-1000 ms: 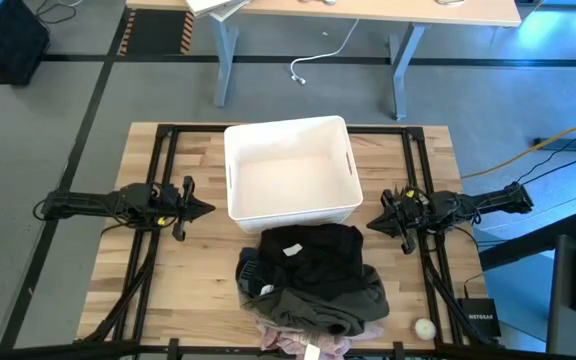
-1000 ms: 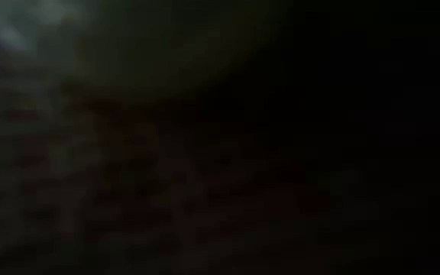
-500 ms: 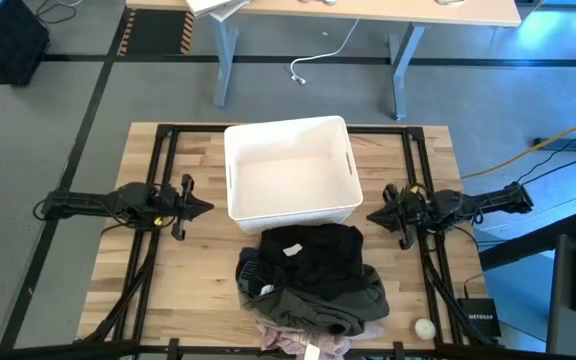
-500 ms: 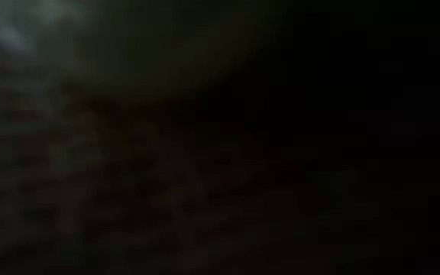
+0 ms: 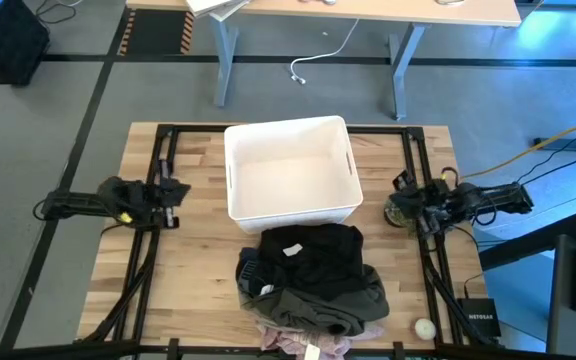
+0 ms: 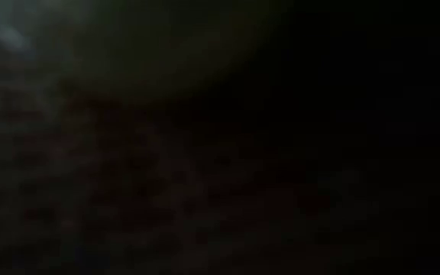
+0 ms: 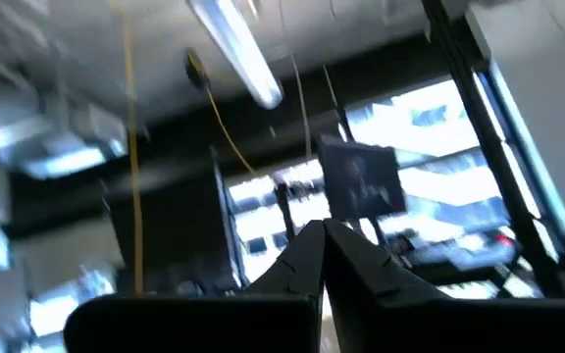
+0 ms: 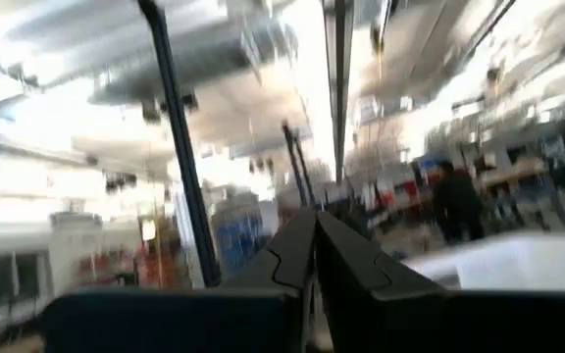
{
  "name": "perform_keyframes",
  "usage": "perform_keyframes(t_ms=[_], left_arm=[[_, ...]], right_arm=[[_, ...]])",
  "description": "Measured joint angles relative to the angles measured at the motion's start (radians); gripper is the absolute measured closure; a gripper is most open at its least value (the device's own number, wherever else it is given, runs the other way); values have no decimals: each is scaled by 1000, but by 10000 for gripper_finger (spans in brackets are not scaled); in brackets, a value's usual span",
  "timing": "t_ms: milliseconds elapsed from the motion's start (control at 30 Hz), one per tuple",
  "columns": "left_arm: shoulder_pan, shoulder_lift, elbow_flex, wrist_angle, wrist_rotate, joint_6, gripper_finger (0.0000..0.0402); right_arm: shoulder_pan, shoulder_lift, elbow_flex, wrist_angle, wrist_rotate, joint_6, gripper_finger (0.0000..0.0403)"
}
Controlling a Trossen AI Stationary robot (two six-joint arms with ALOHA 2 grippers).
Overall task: Sort clothes
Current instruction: Put the black jacket into the laundry bin
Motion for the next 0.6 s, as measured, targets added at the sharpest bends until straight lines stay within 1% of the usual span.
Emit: perform_keyframes(t_ms=[67,167,267,333,467,600], left_arm=[[0,0,8,64,0,41,398],[0,-1,29,72,0,43,398],[0,4,36,63,2,13,398],[0,5,45,64,6,-40,398],[0,22,57,54,8,-139,398],[0,49,79,33,8,-183,398]], right_arm=[[0,29,47,1,11,0,372],[0,111,165,-42,11,-18,372],[0,250,309,-120,-7,-87,372],[0,360,413,-187,-44,-126,372],[1,586,639,-372,-133,-173,372],[1,790,866,-617,-173,-226,372]])
